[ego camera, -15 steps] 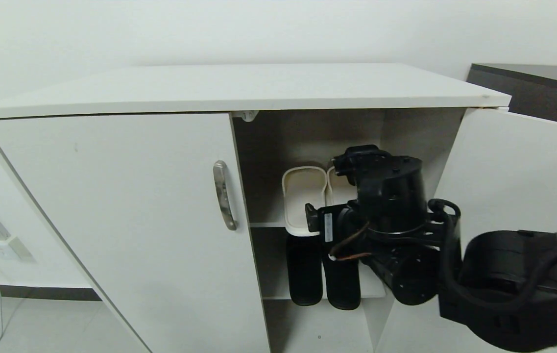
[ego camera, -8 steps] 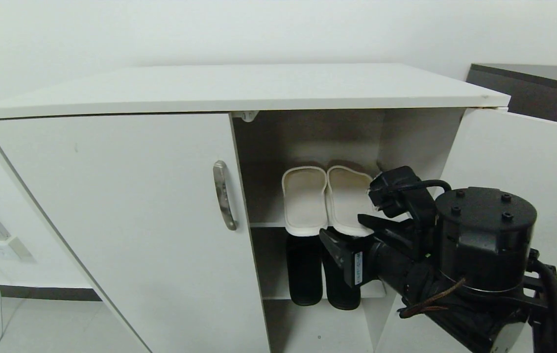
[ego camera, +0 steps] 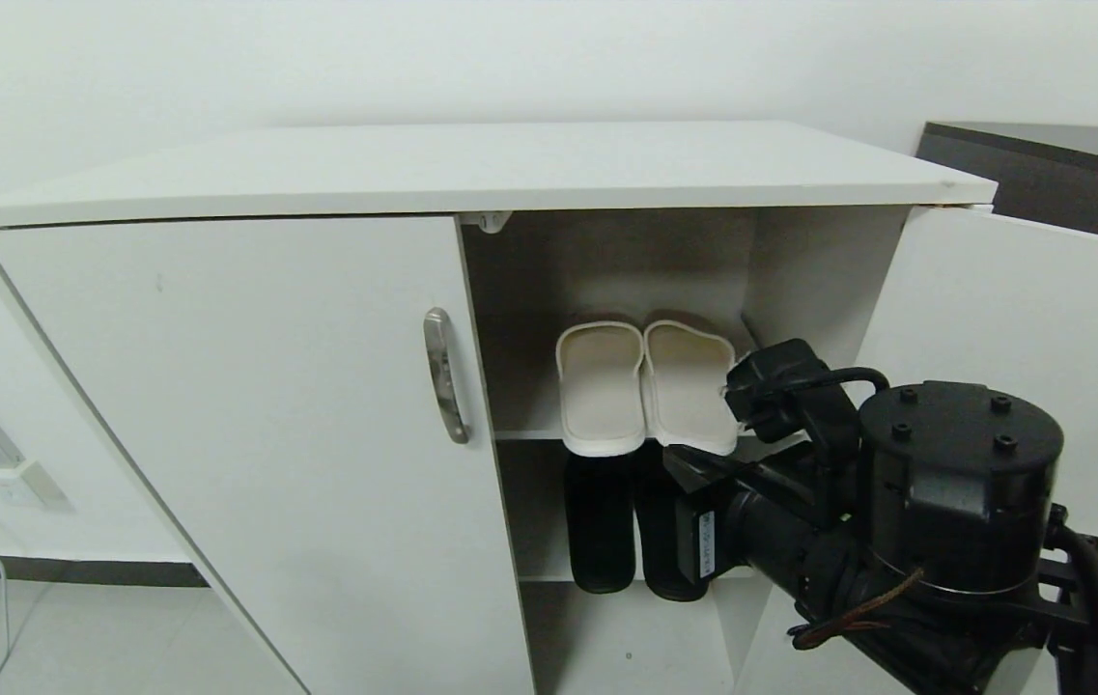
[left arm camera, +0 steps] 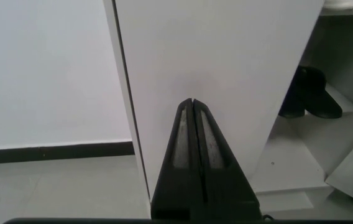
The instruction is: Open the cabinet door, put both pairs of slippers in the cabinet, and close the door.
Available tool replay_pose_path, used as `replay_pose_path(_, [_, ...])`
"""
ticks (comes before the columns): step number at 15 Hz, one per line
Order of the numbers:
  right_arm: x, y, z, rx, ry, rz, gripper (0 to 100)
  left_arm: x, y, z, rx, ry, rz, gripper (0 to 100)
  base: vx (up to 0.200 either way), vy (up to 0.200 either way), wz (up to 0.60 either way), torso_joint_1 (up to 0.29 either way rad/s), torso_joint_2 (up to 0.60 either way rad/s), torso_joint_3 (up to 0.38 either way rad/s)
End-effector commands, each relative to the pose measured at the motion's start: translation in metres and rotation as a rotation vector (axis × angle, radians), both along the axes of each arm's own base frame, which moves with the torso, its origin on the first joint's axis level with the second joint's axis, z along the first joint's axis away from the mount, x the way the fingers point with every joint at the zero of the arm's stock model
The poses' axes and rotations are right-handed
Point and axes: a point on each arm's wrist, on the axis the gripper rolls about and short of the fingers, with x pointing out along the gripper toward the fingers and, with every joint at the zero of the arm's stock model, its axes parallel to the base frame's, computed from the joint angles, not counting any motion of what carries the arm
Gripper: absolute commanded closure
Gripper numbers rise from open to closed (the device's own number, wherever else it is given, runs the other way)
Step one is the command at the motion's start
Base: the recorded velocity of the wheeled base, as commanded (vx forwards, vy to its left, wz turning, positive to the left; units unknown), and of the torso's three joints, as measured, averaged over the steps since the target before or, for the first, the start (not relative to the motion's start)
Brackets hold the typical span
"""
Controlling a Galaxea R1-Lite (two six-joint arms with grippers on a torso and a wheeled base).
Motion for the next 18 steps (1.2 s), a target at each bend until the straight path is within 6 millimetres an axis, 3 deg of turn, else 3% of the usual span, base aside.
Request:
replay_pose_path(1, [-0.002, 0.002, -0.003, -0.007, 0.005, 0.009, 100, 0.0, 0.0, 0.0, 0.0, 0.0, -0.001, 100, -0.2, 0.0, 0.0, 0.002, 0.0, 0.002])
replay_pose_path(14, [-0.002, 0.002, -0.011, -0.031, 0.022, 0.009, 100, 0.0, 0.0, 0.0, 0.0, 0.0, 0.001, 100, -0.2, 0.0, 0.0, 0.0, 0.0, 0.003])
replay_pose_path(18, [-0.003, -0.001, -0.016, -0.041, 0.037, 0.034, 100, 0.0, 0.0, 0.0, 0.0, 0.0, 0.001, 100, 0.0, 0.0, 0.0, 0.0, 0.0, 0.0])
